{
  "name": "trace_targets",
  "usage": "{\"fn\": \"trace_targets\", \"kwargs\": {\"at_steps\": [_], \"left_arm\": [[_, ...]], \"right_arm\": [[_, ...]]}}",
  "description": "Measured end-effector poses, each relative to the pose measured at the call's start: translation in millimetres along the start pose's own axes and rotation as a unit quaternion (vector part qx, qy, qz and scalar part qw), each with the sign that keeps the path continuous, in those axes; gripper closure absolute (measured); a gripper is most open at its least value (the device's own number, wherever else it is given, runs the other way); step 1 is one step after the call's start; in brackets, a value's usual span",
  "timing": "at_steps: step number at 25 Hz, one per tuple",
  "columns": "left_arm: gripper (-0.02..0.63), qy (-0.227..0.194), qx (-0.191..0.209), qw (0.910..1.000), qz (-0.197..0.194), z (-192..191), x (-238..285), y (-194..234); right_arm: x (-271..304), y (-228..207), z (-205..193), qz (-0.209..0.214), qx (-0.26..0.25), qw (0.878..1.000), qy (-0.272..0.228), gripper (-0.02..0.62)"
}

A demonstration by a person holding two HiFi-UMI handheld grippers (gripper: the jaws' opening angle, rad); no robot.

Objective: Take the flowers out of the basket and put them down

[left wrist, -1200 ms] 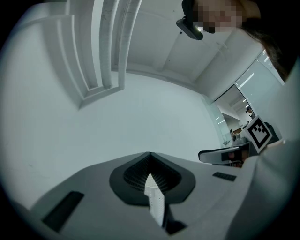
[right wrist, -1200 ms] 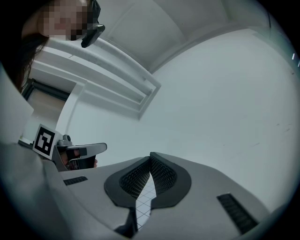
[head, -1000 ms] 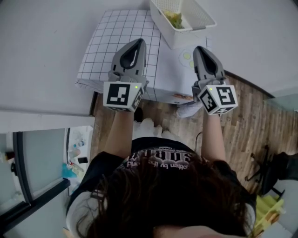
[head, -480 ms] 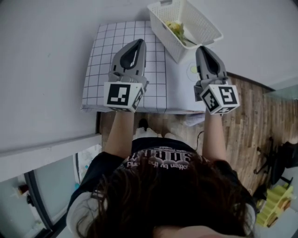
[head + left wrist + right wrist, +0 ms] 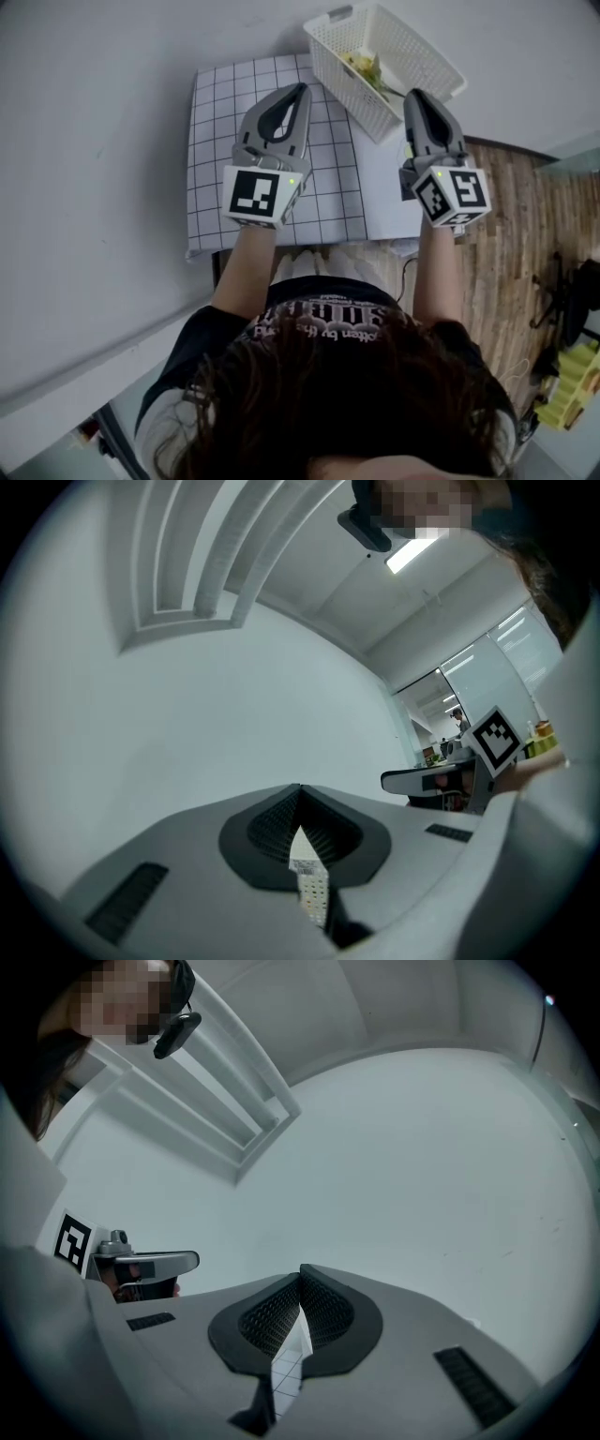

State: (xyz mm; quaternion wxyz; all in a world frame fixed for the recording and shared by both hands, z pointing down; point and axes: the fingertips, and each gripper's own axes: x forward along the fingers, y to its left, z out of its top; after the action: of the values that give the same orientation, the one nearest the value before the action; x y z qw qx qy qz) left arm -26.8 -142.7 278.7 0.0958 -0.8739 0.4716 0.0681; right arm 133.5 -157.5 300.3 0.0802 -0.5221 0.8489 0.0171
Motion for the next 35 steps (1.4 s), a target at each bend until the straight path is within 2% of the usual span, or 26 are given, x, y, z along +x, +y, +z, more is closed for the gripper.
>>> {"fn": "trace_targets", "kwargs": {"at_steps": [3,14,24,35], "left_arm": [[0.609,0.001,-0.004,0.9999,-0.01,-3,8,10],[0.609,-0.003,-0.014,0.9999,-0.003,-15,44,38],[0.609,-0.002,-0.003,0.9999,0.017,-19,82,57],[0.609,-0.002,-0.008,0.9997,0.021,-29,120,68]], "right_arm": [[12,0,-2,-0.008,-0.006,1.0,0.002,0.572],[55,-25,-4,0.001,-0.022,1.0,0.017,0.572],[101,-52,5,0.033,-0.03,0.999,0.026,0.572],[152,-89,2,0.065,-0.059,0.994,0.061,0.572]]}}
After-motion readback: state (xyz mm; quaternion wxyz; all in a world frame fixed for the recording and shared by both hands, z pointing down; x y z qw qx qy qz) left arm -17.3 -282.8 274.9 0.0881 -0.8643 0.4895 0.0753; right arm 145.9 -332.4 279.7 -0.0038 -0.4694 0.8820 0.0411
